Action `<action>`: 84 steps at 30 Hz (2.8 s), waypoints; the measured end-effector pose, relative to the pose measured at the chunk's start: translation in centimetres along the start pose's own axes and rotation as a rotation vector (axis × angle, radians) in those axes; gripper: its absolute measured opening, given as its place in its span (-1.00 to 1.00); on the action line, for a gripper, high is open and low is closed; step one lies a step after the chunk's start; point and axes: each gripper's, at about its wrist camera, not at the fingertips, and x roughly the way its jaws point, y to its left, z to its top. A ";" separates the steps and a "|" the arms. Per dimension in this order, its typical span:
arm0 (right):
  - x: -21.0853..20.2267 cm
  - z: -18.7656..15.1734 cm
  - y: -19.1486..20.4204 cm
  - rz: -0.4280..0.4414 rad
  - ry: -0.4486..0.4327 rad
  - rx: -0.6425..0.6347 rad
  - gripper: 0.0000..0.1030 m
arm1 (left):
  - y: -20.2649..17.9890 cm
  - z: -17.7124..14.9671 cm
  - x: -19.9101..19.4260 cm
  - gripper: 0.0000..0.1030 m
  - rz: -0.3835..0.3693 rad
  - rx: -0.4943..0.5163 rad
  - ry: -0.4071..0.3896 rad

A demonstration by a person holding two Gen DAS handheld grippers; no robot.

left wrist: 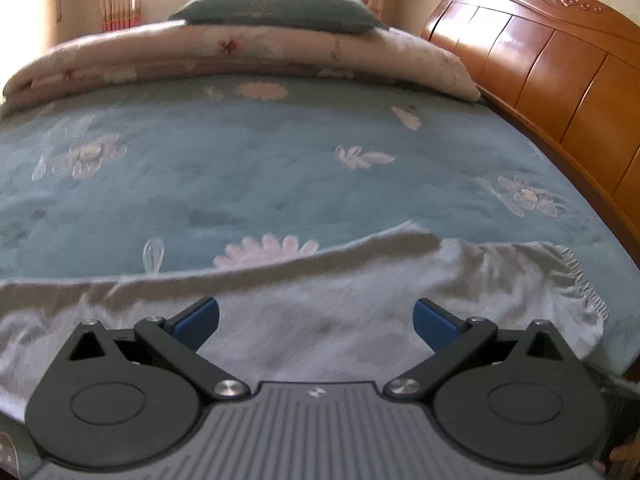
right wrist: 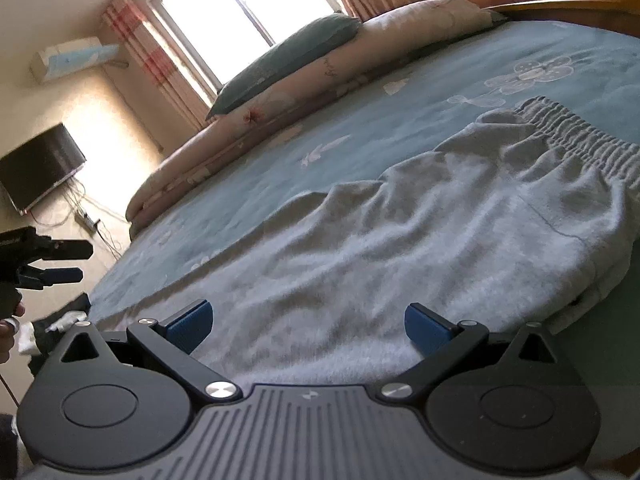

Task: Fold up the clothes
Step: 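Move the left gripper down to the elastic cuff of the sweatpants, then close the left gripper on the elastic cuff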

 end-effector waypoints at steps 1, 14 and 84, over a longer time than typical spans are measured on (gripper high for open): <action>0.0 -0.1 0.1 -0.001 0.002 -0.008 1.00 | 1.1 -0.4 0.1 0.99 0.006 -0.015 0.011; 0.9 -0.1 0.5 -0.030 0.034 -0.041 1.00 | 24.3 -6.3 -4.2 0.99 0.192 -0.458 -0.106; 4.4 -2.4 5.4 -0.318 0.107 -0.394 1.00 | 42.7 -15.1 0.0 0.34 -0.175 -1.092 -0.333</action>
